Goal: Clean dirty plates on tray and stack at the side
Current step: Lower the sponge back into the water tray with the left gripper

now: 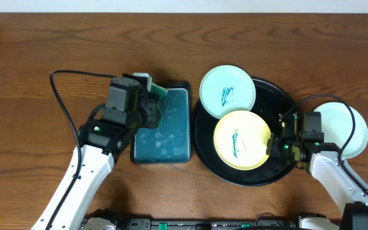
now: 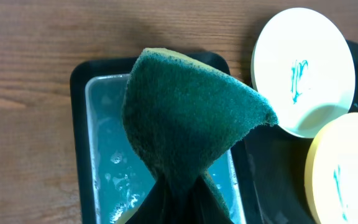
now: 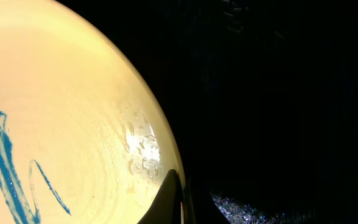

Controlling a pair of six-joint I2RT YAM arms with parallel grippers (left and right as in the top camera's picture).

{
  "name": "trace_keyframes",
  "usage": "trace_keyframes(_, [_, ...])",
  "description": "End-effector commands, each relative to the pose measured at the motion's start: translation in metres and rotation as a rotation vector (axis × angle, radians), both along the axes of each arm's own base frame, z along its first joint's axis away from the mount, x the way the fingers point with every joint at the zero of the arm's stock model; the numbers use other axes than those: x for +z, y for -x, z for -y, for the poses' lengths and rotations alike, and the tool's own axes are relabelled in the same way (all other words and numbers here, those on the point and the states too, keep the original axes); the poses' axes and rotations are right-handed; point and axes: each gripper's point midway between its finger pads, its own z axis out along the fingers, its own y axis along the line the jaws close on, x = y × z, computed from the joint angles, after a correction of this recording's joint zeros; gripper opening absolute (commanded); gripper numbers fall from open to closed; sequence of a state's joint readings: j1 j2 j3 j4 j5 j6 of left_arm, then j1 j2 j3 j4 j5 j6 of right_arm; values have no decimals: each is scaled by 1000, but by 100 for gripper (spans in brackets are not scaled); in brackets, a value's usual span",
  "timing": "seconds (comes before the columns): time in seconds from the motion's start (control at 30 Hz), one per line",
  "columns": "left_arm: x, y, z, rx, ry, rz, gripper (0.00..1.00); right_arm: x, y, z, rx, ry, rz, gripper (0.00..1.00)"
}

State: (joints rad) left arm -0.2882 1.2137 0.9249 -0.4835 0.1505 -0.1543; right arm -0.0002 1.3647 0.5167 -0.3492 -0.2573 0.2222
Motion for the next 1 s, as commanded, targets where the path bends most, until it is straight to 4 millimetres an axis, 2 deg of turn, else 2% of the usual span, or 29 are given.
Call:
trace_keyframes(0.0, [12,-6,-2,-53,-55,67,8,-5,6,0,21,25,-10,1])
trace_keyframes(0.57, [6,-7,5,-128,-109,81,8,-5,6,0,21,25,-10,1])
trace_keyframes(0.97, [-6,-7,10,-74,-446,133,8,-5,6,0,21,25,-10,1])
